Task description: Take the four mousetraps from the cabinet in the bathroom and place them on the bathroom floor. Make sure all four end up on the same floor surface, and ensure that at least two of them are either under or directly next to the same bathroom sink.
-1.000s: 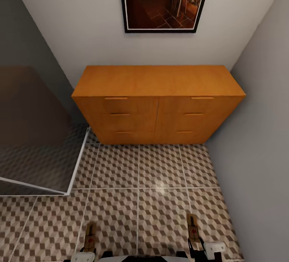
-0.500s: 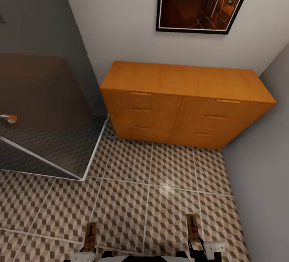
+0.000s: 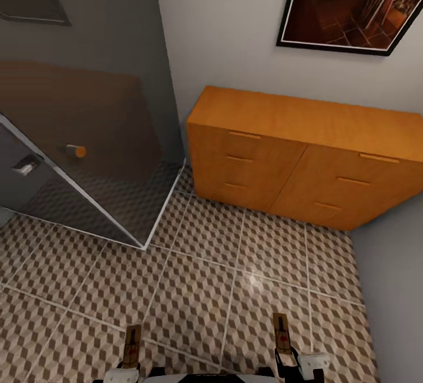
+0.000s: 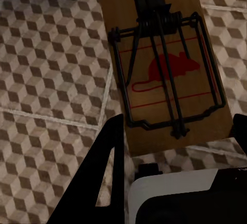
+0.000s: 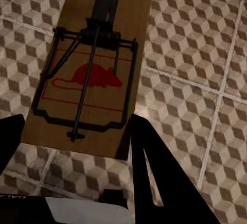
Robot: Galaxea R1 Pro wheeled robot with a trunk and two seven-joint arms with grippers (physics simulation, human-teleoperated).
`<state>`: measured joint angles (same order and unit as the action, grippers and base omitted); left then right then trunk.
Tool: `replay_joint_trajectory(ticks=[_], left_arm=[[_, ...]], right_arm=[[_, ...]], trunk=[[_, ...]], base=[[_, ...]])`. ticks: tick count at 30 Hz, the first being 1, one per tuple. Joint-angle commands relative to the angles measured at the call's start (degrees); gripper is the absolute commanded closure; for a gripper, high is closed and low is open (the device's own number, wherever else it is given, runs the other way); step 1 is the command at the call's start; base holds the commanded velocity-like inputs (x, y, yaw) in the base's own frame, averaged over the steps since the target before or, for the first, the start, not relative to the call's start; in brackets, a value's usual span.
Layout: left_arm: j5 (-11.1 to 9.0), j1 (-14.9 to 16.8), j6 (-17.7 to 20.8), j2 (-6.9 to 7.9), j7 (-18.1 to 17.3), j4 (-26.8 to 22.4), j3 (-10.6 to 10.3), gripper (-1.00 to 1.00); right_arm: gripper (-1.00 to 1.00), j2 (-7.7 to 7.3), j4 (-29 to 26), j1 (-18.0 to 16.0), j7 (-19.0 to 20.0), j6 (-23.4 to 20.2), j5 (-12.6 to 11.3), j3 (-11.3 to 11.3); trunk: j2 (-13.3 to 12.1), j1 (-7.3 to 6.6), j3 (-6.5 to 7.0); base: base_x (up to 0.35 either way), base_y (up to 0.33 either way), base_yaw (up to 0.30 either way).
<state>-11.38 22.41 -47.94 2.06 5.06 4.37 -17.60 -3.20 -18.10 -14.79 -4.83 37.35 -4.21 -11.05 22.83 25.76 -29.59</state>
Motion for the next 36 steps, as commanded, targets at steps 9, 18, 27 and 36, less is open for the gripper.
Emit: replay_joint_trajectory(ticks=[9, 18, 27, 36], left_arm=[[0.05, 0.09, -0.28, -0.04, 0.48, 0.2, -0.5, 1.0], [0.05, 0.09, -0.28, -0.04, 0.48, 0.2, -0.5, 1.0], [0.05, 0.09, -0.28, -0.04, 0.48, 0.2, -0.5, 1.0], [0.05, 0.09, -0.28, -0.04, 0.48, 0.2, -0.5, 1.0]], right_arm=[[1.0, -0.05, -0.01, -0.03, 0.0, 0.18, -0.65, -0.47], [1.0, -0.05, -0.01, -0.01, 0.0, 0.18, -0.64, -0.47], [1.0, -0.05, -0.01, -0.01, 0.0, 0.18, -0.64, -0.47], [1.0, -0.05, -0.01, -0.01, 0.0, 0.18, -0.67, -0.47]], trunk=[[0.09, 0.03, -0.07], [0.09, 0.03, -0.07], [0.09, 0.03, -0.07], [0.09, 0.03, -0.07]], base=[[0.0, 0.171, 0.286], [0.0, 0.011, 0.286], [0.0, 0.0, 0.286], [0.0, 0.0, 0.286]])
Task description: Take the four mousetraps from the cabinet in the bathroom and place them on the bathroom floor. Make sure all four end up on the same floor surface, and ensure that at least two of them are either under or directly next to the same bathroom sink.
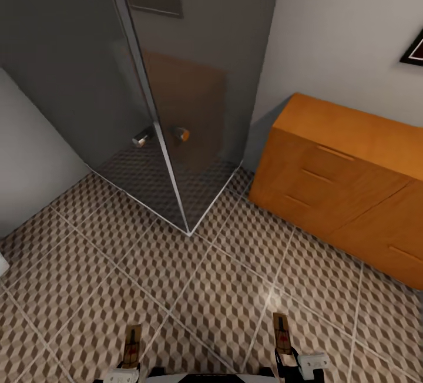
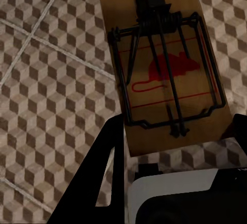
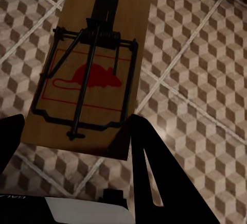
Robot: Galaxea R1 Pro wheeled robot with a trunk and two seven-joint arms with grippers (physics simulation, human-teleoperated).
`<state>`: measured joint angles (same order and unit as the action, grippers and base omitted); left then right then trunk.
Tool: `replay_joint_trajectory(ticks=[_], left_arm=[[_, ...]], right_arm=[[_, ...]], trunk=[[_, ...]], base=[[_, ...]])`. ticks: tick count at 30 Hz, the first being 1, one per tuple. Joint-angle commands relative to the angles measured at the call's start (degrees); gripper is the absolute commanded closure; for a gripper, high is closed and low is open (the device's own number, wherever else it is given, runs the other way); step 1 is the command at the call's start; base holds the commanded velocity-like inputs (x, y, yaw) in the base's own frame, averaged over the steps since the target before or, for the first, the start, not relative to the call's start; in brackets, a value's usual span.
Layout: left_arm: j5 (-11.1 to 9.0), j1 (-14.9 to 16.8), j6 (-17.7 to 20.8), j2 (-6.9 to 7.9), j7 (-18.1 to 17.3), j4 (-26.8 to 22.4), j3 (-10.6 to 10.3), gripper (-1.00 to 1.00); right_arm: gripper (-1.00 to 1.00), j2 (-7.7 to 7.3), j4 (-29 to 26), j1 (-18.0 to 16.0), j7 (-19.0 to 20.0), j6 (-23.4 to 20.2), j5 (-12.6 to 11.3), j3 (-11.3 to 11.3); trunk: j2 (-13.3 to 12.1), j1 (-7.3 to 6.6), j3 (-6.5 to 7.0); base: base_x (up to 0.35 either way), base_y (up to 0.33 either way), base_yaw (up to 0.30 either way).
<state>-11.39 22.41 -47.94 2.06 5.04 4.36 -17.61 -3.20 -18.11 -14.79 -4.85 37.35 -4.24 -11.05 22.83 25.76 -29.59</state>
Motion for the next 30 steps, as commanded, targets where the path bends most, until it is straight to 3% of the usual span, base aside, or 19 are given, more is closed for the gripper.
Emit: replay_joint_trajectory(ticks=[1, 16, 30], left_arm=[[0.06, 0.09, -0.28, -0.04, 0.5, 0.21, -0.5, 1.0], [0.06, 0.09, -0.23, -0.04, 0.5, 0.21, -0.5, 1.0], [0.06, 0.09, -0.23, -0.04, 0.5, 0.21, -0.5, 1.0]], right_arm=[[1.0, -0.05, 0.0, -0.01, 0.02, 0.17, -0.63, -0.47], [1.0, -0.05, 0.0, -0.01, 0.02, 0.24, -0.62, -0.47], [1.0, -0.05, 0.0, -0.02, 0.02, 0.35, -0.6, -0.47]], trunk=[[0.09, 0.03, -0.07], [0.09, 0.03, -0.06], [0.09, 0.03, 0.75]], base=[[0.0, 0.0, 0.286], [0.0, 0.0, 0.285], [0.0, 0.0, 0.236]])
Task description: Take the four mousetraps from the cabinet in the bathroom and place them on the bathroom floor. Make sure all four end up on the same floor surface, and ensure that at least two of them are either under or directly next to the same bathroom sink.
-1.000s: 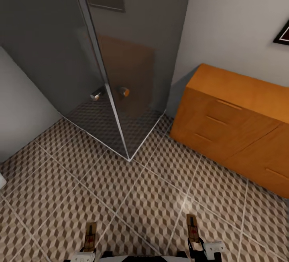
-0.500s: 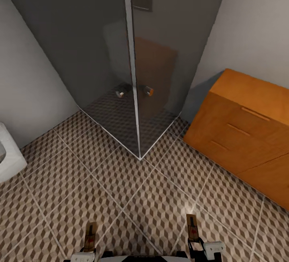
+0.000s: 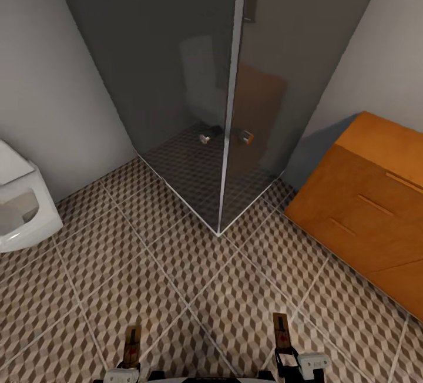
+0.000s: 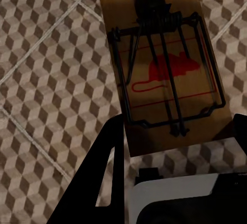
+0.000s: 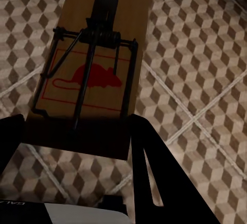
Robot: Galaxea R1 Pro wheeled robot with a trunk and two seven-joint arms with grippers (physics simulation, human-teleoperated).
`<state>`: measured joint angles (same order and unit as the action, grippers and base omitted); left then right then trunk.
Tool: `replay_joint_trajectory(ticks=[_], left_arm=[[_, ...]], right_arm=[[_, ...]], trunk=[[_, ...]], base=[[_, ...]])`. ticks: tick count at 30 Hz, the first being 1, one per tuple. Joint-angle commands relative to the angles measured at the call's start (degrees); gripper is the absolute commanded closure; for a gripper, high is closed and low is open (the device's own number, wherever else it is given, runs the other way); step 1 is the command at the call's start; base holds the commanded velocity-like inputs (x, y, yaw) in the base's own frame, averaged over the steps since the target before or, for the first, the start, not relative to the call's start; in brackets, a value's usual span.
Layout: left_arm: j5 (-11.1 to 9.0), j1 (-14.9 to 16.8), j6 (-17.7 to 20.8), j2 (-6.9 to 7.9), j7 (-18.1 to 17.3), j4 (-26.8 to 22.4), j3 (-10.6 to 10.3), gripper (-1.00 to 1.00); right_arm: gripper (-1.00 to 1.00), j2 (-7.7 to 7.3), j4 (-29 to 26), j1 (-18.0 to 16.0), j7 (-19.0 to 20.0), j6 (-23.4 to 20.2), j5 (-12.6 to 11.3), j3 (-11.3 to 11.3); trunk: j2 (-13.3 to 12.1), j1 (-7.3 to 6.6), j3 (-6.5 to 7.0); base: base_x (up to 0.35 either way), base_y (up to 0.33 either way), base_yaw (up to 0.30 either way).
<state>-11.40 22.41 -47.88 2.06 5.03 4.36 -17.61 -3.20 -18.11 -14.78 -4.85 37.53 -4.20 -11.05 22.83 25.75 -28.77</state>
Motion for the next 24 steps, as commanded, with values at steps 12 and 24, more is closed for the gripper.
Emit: replay_joint_trajectory(ticks=[12, 24], left_arm=[[0.06, 0.09, -0.29, -0.04, 0.51, 0.21, -0.5, 1.0], [0.06, 0.09, 0.13, -0.04, 0.51, 0.21, -0.5, 1.0]], right_arm=[[1.0, -0.05, 0.09, 0.01, 0.02, 0.17, -0.64, -0.47], [1.0, -0.05, 0.09, 0.01, 0.02, 0.17, -0.67, -0.47]], trunk=[[0.09, 0.03, 0.73], [0.09, 0.03, 1.45]], base=[[0.0, 0.0, 0.224], [0.0, 0.0, 0.2]])
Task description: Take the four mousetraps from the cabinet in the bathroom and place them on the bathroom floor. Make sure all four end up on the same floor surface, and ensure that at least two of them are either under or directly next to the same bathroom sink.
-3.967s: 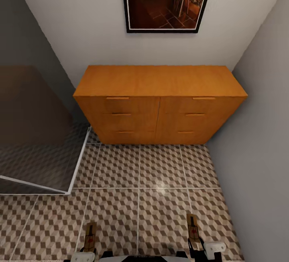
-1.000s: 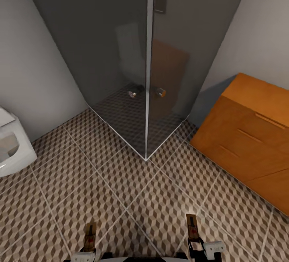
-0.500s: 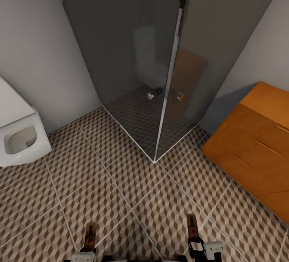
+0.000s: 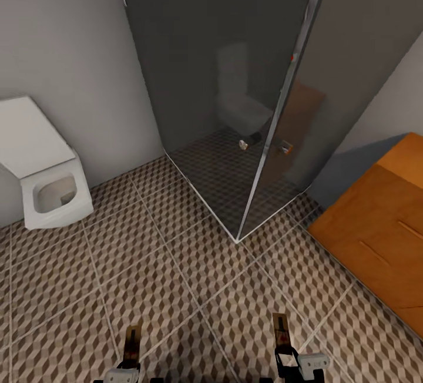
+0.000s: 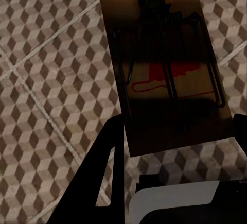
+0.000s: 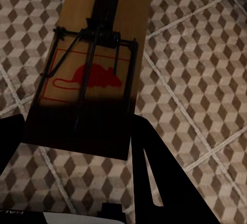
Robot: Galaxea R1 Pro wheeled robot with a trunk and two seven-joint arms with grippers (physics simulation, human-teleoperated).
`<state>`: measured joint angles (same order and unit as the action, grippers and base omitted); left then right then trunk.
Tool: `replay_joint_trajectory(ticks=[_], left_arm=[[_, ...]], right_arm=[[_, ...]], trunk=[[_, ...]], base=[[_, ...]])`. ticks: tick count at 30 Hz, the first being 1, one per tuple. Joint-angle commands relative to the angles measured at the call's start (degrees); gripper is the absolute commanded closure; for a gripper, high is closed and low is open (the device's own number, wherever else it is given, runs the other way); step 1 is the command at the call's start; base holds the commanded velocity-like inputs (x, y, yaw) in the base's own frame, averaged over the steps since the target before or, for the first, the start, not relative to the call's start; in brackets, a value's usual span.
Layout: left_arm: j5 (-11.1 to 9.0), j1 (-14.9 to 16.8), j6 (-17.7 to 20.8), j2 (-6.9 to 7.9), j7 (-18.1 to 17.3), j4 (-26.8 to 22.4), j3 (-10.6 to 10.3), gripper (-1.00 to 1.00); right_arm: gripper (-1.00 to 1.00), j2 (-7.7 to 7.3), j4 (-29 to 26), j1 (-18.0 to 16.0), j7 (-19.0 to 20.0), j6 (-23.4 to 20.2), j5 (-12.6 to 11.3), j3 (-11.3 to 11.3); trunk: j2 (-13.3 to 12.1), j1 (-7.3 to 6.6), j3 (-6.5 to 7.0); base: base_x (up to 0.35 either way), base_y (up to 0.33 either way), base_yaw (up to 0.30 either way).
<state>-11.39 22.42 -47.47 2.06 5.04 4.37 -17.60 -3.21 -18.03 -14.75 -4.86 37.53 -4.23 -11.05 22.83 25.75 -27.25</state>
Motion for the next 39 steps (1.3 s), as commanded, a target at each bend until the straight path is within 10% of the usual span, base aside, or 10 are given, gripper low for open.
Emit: replay_joint_trajectory(ticks=[1, 39], left_arm=[[0.05, 0.08, -0.24, -0.04, 0.5, 0.2, -0.5, 1.0], [0.05, 0.08, -0.19, -0.04, 0.5, 0.2, -0.5, 1.0]], right_arm=[[1.0, -0.05, 0.01, -0.06, 0.03, 0.15, -0.63, -0.47], [1.0, 0.13, 0.01, -0.05, 0.03, 0.18, -0.62, -0.47]], trunk=[[0.09, 0.03, -0.06], [0.09, 0.03, 2.01]], base=[[0.0, 0.0, 0.055], [0.0, 0.0, 0.157]])
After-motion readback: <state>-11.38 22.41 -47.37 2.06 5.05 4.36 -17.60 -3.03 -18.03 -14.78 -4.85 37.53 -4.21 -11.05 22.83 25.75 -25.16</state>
